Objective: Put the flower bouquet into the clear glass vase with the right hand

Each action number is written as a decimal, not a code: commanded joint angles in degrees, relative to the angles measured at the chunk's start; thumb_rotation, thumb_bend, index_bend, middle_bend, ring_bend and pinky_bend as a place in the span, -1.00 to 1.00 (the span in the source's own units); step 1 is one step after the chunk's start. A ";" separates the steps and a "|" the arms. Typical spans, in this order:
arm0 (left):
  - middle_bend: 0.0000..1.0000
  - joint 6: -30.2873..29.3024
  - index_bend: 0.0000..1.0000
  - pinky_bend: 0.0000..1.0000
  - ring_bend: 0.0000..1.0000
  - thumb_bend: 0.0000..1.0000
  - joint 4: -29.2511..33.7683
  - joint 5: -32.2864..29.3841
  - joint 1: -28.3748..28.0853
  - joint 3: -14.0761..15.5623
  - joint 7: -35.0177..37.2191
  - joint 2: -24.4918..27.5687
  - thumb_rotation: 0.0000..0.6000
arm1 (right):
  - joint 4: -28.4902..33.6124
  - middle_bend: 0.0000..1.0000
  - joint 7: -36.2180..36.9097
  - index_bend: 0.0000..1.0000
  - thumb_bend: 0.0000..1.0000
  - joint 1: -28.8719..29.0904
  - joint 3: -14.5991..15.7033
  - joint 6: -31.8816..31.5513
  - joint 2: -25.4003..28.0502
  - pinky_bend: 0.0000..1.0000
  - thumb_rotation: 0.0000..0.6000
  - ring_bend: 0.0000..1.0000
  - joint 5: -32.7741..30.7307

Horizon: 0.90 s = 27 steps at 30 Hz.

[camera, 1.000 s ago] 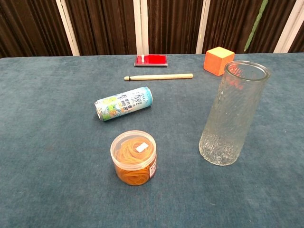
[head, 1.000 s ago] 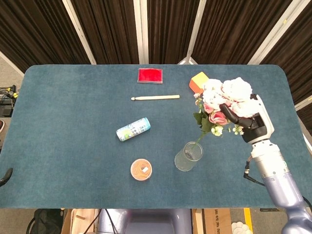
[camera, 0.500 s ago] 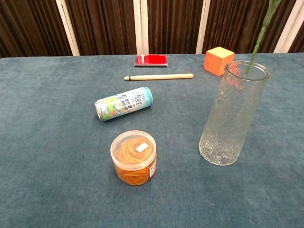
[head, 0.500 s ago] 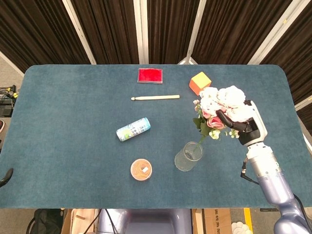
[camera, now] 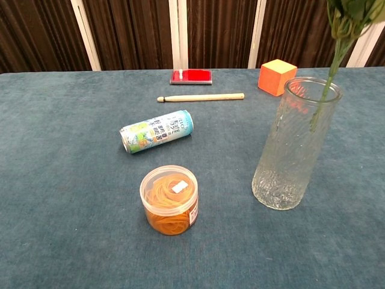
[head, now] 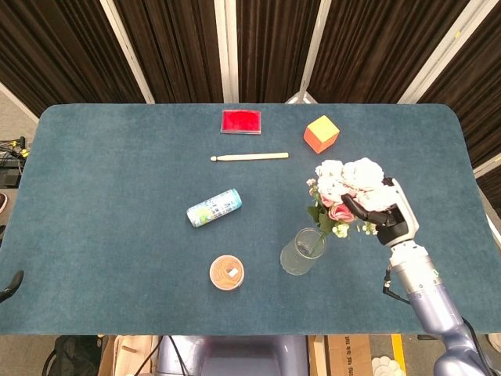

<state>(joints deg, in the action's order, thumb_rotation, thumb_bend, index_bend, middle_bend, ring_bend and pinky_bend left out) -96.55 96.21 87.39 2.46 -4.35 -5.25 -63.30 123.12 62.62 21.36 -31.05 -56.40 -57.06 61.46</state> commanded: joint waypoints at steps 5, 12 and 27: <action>-1.00 0.19 -0.72 -0.88 -1.00 -0.30 0.15 0.14 -0.07 0.14 -0.35 -0.08 1.00 | -1.39 -0.10 -2.08 0.20 -0.07 -0.37 4.52 -0.59 -4.12 -0.63 1.00 -0.11 6.40; -1.00 -0.02 -0.72 -0.88 -1.00 -0.30 0.26 -0.07 0.11 0.06 -0.28 0.06 1.00 | -4.26 -0.52 -2.61 -0.34 -0.40 0.46 7.57 0.40 -6.14 -0.91 1.00 -0.60 11.53; -1.00 0.38 -0.72 -0.88 -1.00 -0.30 0.27 -0.47 0.11 0.00 0.74 0.58 1.00 | -8.61 -1.00 -0.70 -1.00 -0.91 -1.54 13.66 2.03 7.87 -1.00 1.00 -1.00 25.89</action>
<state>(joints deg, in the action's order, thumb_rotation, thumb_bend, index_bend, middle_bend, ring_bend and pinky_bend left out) -96.19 96.47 86.94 2.57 -4.35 -4.56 -62.77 115.24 61.52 20.66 -18.47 -54.10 -52.67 84.87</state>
